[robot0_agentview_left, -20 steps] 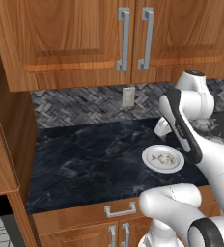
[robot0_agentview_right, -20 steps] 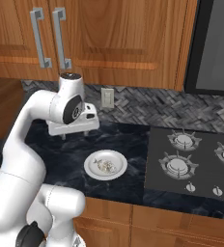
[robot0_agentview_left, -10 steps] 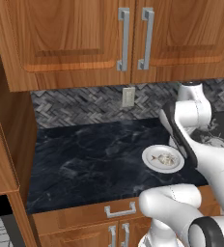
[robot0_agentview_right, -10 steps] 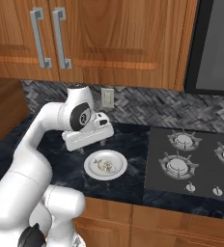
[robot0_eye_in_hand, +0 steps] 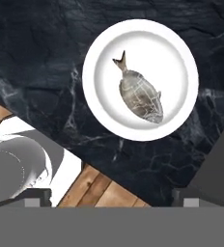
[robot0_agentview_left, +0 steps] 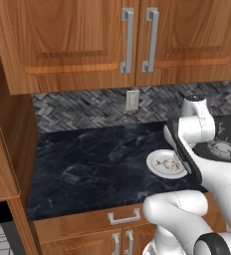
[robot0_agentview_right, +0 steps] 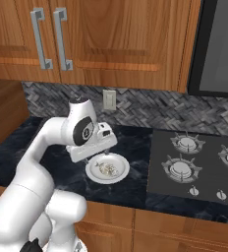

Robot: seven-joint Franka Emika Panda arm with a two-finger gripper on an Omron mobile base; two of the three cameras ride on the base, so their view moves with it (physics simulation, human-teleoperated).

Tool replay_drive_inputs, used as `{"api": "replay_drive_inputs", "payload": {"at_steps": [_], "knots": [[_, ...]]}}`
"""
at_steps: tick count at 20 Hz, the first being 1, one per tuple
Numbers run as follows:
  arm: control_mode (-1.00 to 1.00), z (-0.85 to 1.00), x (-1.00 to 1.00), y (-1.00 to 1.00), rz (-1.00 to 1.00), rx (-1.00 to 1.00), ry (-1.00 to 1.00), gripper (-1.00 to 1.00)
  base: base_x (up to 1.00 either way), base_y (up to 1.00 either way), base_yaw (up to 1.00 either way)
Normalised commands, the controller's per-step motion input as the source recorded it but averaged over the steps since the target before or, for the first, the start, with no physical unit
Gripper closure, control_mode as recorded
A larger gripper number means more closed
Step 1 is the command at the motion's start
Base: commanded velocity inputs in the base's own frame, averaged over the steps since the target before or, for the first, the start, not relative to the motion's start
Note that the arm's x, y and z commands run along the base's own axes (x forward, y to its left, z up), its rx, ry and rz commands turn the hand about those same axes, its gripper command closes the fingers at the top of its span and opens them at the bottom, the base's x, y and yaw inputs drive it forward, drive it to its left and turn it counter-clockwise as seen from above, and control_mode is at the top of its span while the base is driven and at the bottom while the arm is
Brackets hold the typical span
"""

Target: Place the fish on the rack of the oven, and slide the rack back inside. Close the oven door.

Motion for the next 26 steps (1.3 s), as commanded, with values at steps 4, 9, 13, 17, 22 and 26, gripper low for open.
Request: {"api": "replay_drive_inputs", "payload": {"at_steps": [4,9,13,17,22,26], "knots": [[-1.00,-0.32,0.20,0.06,0.00,0.13,-0.15,-1.00,0.00,0.00,0.00],[-1.00,-0.07,0.44,0.13,0.00,0.10,-0.02,-1.00,0.00,0.00,0.00],[-1.00,-0.03,0.58,0.21,0.01,0.00,0.00,-1.00,0.00,0.00,0.00],[-1.00,-0.18,0.43,0.18,0.04,0.00,0.00,-1.00,0.00,0.00,0.00],[-1.00,-0.27,0.25,0.00,0.10,0.00,0.00,-1.00,0.00,0.00,0.00],[-1.00,-0.28,0.23,0.00,0.13,0.00,0.00,-1.00,0.00,0.00,0.00]]}}
